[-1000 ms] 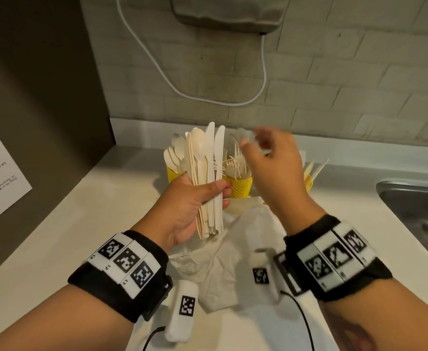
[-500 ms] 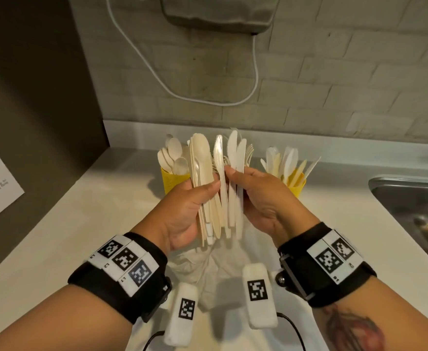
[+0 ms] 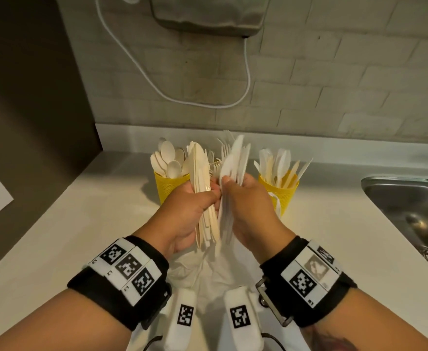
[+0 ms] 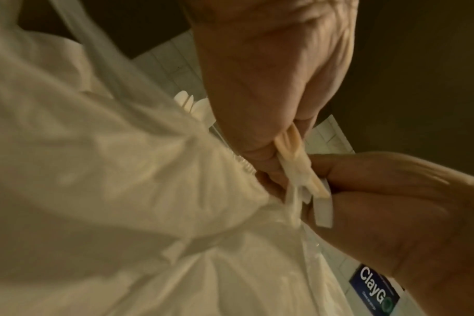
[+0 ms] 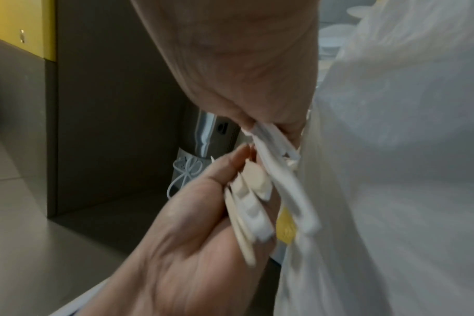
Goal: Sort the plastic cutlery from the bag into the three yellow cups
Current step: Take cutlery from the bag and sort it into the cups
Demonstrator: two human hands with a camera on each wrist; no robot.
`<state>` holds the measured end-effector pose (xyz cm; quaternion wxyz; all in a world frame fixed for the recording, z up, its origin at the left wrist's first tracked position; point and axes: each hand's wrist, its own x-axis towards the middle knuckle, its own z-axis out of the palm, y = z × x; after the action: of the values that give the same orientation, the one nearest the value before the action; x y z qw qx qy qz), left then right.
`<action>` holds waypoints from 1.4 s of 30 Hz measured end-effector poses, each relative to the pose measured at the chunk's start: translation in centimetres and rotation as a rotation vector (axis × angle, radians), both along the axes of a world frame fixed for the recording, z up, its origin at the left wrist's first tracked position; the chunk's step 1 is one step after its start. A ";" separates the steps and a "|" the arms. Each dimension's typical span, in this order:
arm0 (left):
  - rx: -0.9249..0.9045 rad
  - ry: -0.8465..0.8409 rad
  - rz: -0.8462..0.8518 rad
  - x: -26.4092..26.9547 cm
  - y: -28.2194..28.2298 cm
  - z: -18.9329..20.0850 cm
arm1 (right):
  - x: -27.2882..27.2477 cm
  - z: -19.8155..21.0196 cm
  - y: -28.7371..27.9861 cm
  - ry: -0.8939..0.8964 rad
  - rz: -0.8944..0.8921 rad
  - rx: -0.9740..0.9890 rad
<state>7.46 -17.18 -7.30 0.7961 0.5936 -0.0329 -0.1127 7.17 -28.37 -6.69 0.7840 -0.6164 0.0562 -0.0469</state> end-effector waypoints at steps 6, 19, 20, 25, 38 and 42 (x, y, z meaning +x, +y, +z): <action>-0.070 0.120 -0.117 -0.5 0.4 0.3 | 1.2 3.7 -2.2 -0.128 -0.225 0.314; 0.012 0.076 -0.255 -1.2 1.3 1.0 | 0.6 3.2 -3.5 0.112 0.337 -0.121; 0.007 0.068 -0.259 -1.3 1.3 1.0 | 0.8 3.2 -3.8 0.104 0.349 -0.134; -0.027 0.032 -0.220 -1.3 0.8 1.3 | 0.7 3.2 -4.1 0.075 0.297 -0.114; -0.035 0.062 0.051 -0.2 1.2 -0.1 | 5.1 5.1 -12.2 -0.438 -0.674 0.040; 0.013 0.041 0.011 -0.3 0.6 0.1 | 6.9 2.1 -12.2 -0.381 -0.606 -0.230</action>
<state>7.12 -16.54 -7.19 0.7935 0.5964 -0.0127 -0.1208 14.09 -40.58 -4.63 0.6566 -0.6361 0.0837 -0.3965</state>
